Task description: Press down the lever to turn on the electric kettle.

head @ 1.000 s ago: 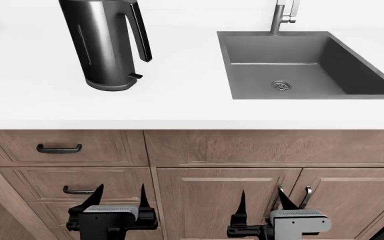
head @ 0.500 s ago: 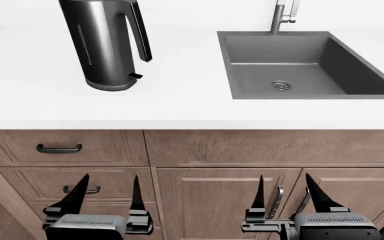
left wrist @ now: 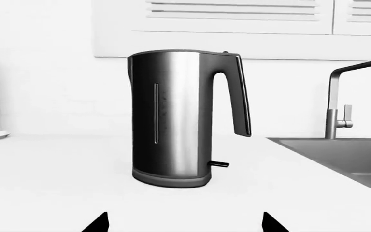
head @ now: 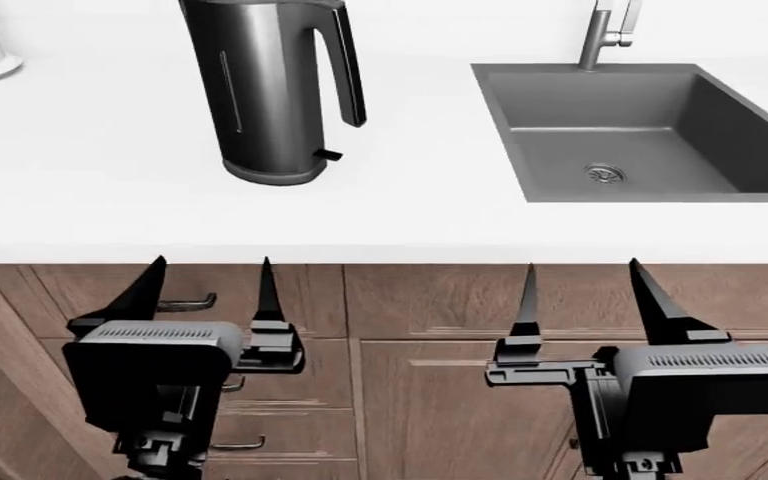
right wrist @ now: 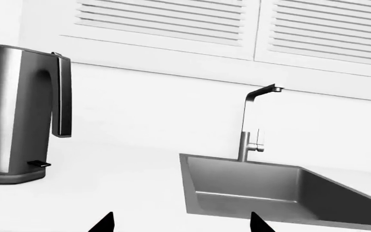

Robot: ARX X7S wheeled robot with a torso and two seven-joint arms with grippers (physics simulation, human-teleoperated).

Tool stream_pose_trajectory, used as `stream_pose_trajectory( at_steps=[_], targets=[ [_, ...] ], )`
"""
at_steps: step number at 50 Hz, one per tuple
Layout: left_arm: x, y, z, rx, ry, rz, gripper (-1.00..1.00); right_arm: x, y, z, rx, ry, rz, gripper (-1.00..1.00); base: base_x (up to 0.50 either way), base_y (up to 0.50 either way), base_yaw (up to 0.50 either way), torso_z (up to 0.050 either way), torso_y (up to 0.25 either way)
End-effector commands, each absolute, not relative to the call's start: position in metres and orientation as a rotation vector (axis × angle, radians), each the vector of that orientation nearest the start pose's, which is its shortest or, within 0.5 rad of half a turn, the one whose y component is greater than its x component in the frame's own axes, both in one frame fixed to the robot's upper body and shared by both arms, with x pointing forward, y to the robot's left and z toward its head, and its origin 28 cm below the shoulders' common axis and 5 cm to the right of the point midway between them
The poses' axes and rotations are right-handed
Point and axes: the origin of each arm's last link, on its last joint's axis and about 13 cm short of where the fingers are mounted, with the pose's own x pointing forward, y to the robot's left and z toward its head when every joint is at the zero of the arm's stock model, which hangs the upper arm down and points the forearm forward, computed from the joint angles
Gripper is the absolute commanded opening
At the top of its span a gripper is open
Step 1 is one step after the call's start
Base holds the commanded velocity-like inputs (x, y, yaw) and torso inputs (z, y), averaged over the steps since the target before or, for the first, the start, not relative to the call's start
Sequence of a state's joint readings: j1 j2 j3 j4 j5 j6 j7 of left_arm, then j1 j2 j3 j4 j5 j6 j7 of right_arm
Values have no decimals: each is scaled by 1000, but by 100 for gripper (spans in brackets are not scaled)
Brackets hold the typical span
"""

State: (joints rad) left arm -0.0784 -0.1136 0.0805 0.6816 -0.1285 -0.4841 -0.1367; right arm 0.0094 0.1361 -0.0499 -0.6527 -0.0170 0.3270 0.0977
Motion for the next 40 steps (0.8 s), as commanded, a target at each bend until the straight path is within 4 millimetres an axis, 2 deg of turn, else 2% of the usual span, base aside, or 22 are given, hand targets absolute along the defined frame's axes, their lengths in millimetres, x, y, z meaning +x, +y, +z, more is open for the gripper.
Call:
stream_pose_trajectory(
  at_steps=[1, 9, 20, 21, 26, 31, 32, 35, 40],
  targets=[
    [205, 199, 147, -1, -286, -39, 100, 198, -108, 138, -115, -387, -10, 100, 414, 414, 0, 0, 0],
    [201, 197, 150, -11, -309, -60, 100, 192, -107, 141, -122, -411, 25, 100, 458, 352, 0, 0, 0],
    [193, 196, 159, -7, -348, -86, 100, 185, -107, 155, -94, -426, 32, 100, 423, 317, 0, 0, 0],
    [192, 196, 160, -7, -350, -90, 100, 184, -107, 158, -83, -420, 52, -100, 0, 0, 0, 0, 0],
    [189, 193, 166, -15, -363, -113, 100, 178, -118, 194, -51, -399, 152, -100, 0, 0, 0, 0, 0],
    [188, 191, 170, -26, -367, -131, 100, 184, -131, 231, 7, -233, 324, -100, 0, 0, 0, 0, 0],
    [188, 191, 170, -26, -367, -133, 100, 189, -131, 236, 29, -188, 381, -100, 0, 0, 0, 0, 0],
    [187, 192, 170, -26, -364, -134, 100, 214, -137, 246, 62, -70, 411, -100, 0, 0, 0, 0, 0],
    [190, 194, 166, -37, -354, -128, 100, 261, -141, 237, 44, 54, 388, -100, 0, 0, 0, 0, 0]
  ],
)
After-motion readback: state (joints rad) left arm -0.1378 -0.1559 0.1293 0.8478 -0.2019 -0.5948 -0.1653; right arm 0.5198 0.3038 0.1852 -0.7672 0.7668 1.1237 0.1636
